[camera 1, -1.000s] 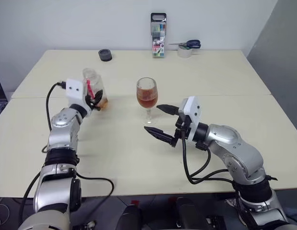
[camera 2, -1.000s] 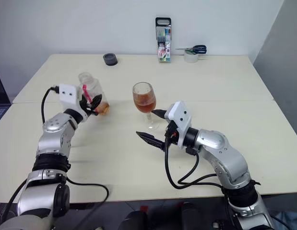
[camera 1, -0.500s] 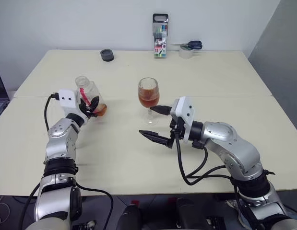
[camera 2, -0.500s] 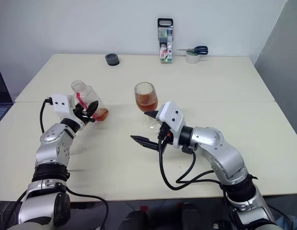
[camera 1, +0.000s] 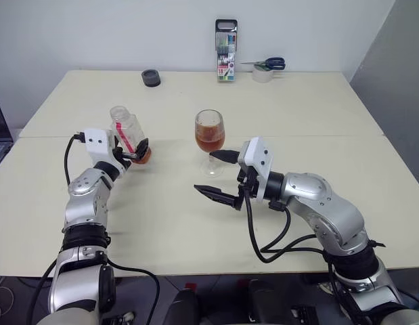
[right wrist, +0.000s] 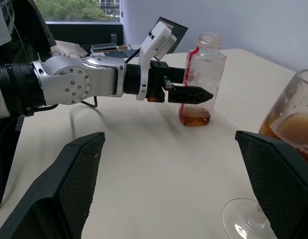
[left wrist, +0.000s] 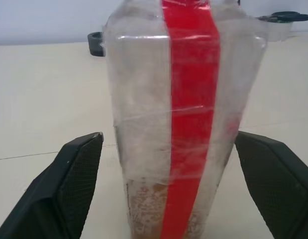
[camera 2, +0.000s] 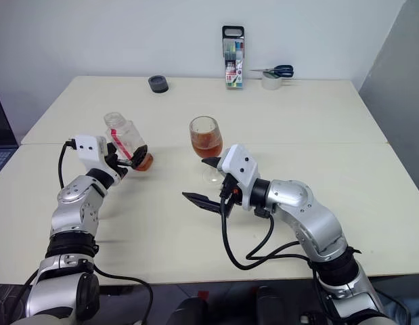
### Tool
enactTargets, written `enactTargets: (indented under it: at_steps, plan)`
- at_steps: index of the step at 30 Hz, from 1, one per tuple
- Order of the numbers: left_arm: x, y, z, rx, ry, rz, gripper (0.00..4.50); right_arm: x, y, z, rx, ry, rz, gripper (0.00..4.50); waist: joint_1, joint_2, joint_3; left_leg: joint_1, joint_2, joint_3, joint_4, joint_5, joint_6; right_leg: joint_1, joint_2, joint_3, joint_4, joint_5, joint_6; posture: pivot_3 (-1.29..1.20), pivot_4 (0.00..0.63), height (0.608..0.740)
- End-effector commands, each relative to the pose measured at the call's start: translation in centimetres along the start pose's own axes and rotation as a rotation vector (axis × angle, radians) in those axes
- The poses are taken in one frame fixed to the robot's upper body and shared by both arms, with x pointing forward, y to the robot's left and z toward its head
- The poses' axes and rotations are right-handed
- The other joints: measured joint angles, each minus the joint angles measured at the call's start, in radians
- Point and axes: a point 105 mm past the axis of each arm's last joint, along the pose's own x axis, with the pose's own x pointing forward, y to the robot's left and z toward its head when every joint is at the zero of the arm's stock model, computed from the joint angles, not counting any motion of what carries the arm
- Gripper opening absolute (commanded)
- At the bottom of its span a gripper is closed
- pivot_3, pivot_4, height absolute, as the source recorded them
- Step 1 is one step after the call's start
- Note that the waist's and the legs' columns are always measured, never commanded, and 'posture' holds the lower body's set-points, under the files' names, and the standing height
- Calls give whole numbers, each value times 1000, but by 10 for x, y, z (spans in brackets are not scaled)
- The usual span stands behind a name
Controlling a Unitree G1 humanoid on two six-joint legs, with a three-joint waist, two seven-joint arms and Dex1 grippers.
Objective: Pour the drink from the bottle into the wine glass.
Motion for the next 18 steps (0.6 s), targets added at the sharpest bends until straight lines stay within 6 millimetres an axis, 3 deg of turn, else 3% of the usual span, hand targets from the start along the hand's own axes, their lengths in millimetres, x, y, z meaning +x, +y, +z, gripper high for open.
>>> enactTargets:
  at_steps: [1,10,18]
  plan:
    - [-2,-3,10,59,-39,-20,4453,-2,0,0,-18,-18,-8,4500,0,0,0,0,0,0,0,0,0,0,0,0,0,0,0,0,150,740]
    - [-15,-10,2,101,-27,-9,4453,-14,-11,-37,15,-5,-210,4500,6,-1,-1,0,0,1,-1,0,1,0,0,1,0,0,0,0,150,740]
    - [-40,-15,-4,161,-23,99,4453,-46,-41,-67,98,-55,-634,4500,17,-1,-1,2,1,1,-2,-1,2,0,0,2,-1,0,0,0,150,740]
